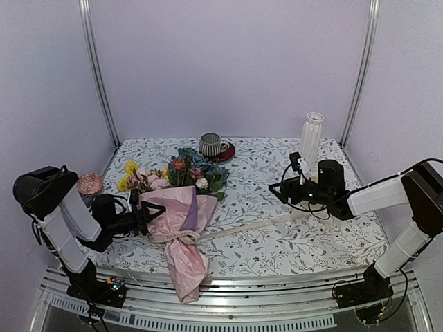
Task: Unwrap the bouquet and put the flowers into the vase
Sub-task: Move the tied bouquet to the center of the board.
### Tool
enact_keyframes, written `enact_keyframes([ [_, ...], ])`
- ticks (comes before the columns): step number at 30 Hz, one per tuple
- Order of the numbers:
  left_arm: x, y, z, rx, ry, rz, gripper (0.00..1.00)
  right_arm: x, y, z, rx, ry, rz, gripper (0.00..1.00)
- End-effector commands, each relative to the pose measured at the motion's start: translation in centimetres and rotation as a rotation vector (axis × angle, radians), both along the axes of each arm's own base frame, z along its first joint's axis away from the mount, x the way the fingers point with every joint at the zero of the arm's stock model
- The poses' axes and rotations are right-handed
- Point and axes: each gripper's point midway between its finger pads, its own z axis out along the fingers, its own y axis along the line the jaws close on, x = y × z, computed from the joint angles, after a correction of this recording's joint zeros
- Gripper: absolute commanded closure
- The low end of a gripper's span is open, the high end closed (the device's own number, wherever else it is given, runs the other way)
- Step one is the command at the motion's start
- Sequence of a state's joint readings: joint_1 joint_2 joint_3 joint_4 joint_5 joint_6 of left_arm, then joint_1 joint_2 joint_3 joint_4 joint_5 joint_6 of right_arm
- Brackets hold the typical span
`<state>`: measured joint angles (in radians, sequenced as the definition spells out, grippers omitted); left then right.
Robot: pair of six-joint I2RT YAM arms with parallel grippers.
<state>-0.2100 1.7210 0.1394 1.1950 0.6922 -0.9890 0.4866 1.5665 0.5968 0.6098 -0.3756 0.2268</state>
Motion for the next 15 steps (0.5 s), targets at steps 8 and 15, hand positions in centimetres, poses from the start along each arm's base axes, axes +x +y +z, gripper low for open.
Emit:
enact_keyframes([
  [8, 2.7, -2.9, 1.7, -0.070, -0.076, -0.013, 0.12, 0.2, 0.4, 1.0, 0.004, -0.027, 0.003, 0.26],
  [15, 2.6, -1.9, 1.9, -0.013, -0.083, 0.039, 0.02, 0.2, 0.4, 1.2, 0.006, -0.030, 0.006, 0.26],
])
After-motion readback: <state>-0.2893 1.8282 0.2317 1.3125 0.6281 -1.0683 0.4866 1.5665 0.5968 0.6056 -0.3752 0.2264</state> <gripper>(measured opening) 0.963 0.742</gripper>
